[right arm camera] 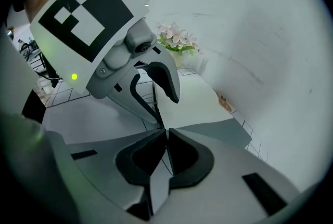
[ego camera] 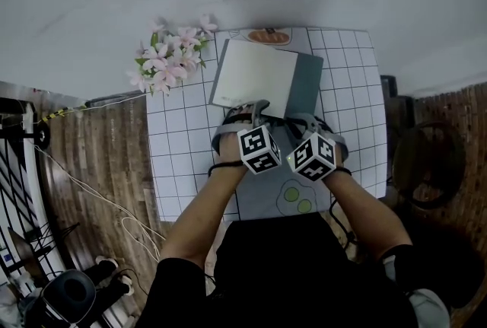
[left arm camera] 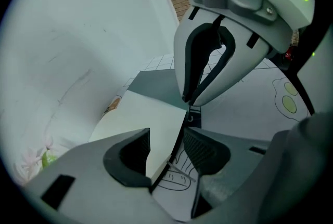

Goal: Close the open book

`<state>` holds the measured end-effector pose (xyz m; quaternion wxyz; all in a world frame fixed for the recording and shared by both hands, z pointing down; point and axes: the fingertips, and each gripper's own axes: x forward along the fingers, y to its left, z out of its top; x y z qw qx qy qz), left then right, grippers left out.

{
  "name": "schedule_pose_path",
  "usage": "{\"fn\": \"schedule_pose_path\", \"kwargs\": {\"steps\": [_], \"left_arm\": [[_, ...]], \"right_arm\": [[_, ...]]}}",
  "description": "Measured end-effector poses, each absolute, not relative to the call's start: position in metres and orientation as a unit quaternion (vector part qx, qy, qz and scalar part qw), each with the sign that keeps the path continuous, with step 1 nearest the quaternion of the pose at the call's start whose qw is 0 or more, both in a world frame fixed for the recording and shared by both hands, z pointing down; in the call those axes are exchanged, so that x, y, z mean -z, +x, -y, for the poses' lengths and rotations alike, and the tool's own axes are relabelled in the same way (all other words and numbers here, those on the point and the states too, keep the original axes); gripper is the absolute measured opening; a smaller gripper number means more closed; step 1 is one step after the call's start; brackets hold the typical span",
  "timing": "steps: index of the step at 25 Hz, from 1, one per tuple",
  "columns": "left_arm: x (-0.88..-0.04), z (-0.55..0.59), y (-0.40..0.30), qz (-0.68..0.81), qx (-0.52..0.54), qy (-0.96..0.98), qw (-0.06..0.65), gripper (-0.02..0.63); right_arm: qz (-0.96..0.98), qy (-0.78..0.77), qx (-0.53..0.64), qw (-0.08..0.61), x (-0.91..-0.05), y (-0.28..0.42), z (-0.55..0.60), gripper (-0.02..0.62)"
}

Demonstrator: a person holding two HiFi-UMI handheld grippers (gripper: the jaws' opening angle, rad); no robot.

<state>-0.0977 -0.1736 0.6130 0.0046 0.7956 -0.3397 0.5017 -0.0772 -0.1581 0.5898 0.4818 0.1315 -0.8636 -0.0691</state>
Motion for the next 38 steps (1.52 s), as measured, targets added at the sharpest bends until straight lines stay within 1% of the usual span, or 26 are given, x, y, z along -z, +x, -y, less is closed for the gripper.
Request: {"fn": "schedule_pose_path", "kwargs": {"steps": [3,4,5,7,9,11,15,18,23,24,25,26,28,32,38], "left_arm": [[-0.608,0.177,-0.101,0.354,-0.484,0.800,0.019,0.186],[-0.606,0.179,-0.105,0.367,-0.476,0.799,0.025,0.179],[-0.603,0.181,-0.111,0.382,-0.467,0.796,0.032,0.159],[-0.598,0.184,-0.125,0.412,-0.453,0.789,0.048,0.156],[-0.595,0.185,-0.135,0.424,-0.448,0.785,0.057,0.156],[-0.597,0.183,-0.135,0.410,-0.456,0.788,0.054,0.156],[-0.611,0.171,-0.119,0.359,-0.484,0.797,0.035,0.158],[-0.618,0.165,-0.112,0.350,-0.493,0.796,0.028,0.166],[-0.626,0.165,-0.106,0.341,-0.499,0.796,0.022,0.169],[-0.626,0.165,-0.105,0.340,-0.500,0.796,0.022,0.169],[-0.626,0.165,-0.104,0.338,-0.501,0.797,0.022,0.169],[-0.626,0.166,-0.103,0.336,-0.501,0.797,0.022,0.169],[-0.625,0.167,-0.097,0.330,-0.501,0.799,0.022,0.170],[-0.622,0.171,-0.084,0.318,-0.504,0.803,0.016,0.172],[-0.618,0.186,-0.073,0.335,-0.507,0.794,-0.009,0.172]], "right_arm": [[0.881,0.144,0.033,0.450,-0.578,-0.080,0.163,0.025],[0.888,0.152,0.025,0.434,-0.570,-0.082,0.165,0.026],[0.893,0.162,0.025,0.420,-0.561,-0.082,0.168,0.028],[0.900,0.180,0.033,0.396,-0.544,-0.079,0.172,0.086],[0.903,0.193,0.026,0.382,-0.533,-0.073,0.174,0.104],[0.900,0.197,0.011,0.389,-0.537,-0.066,0.176,0.107],[0.876,0.169,0.013,0.451,-0.585,-0.056,0.171,0.161],[0.868,0.151,0.028,0.473,-0.611,-0.056,0.166,0.172],[0.863,0.150,0.037,0.480,-0.626,-0.059,0.171,0.170],[0.865,0.147,0.032,0.478,-0.627,-0.059,0.170,0.153],[0.866,0.144,0.028,0.477,-0.628,-0.059,0.169,0.107],[0.867,0.140,0.029,0.477,-0.629,-0.059,0.168,0.084],[0.865,0.135,0.041,0.481,-0.628,-0.058,0.167,0.074],[0.867,0.141,0.066,0.473,-0.613,-0.061,0.171,0.020],[0.872,0.146,0.080,0.460,-0.590,-0.065,0.175,0.018]]}}
